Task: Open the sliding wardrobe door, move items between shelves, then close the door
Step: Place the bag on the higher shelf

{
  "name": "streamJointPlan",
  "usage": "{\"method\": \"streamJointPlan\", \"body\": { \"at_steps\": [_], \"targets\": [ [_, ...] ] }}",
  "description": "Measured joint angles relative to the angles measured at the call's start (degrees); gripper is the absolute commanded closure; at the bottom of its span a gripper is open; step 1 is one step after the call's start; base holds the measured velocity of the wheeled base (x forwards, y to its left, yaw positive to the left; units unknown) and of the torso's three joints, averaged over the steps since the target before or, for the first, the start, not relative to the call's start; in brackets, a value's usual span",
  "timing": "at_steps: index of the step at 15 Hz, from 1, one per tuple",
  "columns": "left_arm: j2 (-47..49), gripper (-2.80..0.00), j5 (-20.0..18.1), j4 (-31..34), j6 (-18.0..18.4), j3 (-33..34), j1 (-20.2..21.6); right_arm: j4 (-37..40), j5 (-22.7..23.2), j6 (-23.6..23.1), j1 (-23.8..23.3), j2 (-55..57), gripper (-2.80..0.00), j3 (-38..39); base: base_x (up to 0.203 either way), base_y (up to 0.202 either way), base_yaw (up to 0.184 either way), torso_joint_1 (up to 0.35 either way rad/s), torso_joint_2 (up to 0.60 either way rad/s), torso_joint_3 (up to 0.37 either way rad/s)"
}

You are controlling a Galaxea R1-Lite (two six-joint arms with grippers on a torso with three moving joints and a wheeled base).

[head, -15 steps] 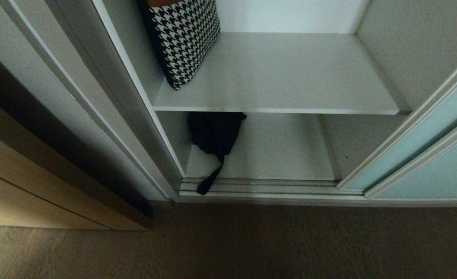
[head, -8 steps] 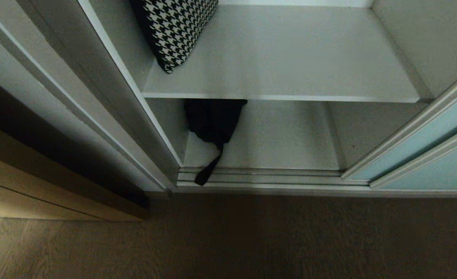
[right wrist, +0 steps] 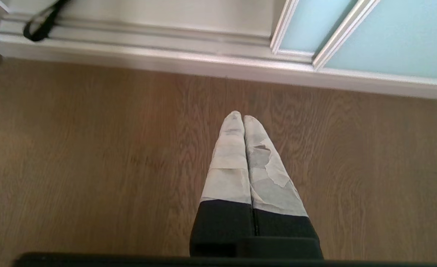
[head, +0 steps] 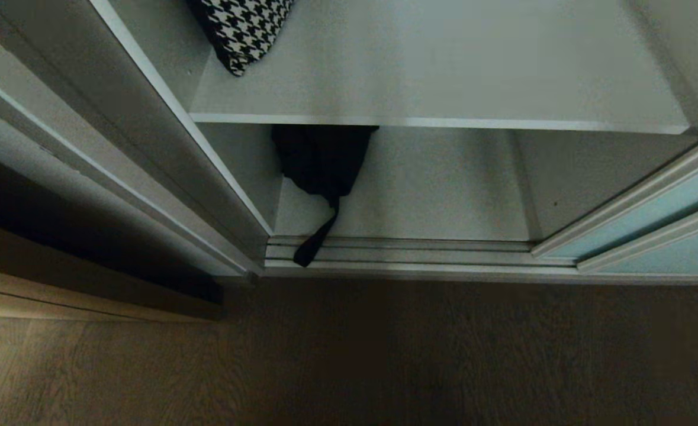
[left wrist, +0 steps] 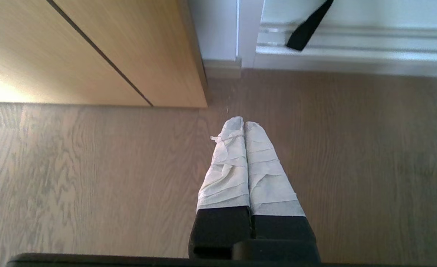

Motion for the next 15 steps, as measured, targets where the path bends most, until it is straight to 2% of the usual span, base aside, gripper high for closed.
{"method": "streamJointPlan", "body": {
  "at_steps": [5,11,15],
  "targets": [
    [0.00,0.00,0.02,0.06,1.02,0.00,0.00,0.02,0.00,0.00,0.00,0.00,0.00,0.00,0.000,0.000,0.000,0.002,0.00,-0.054],
    [0.00,0.00,0.05,0.02,-1.23,0.01,0.00,0.00,0.00,0.00,0.00,0.00,0.00,0.00,0.000,0.000,0.000,0.000,0.00,0.000],
    [0.05,0.00,0.18,0.43,-1.20,-0.04,0.00,0.00,0.00,0.02,0.00,0.00,0.00,0.00,0.000,0.000,0.000,0.000,0.00,0.000]
  ]
}}
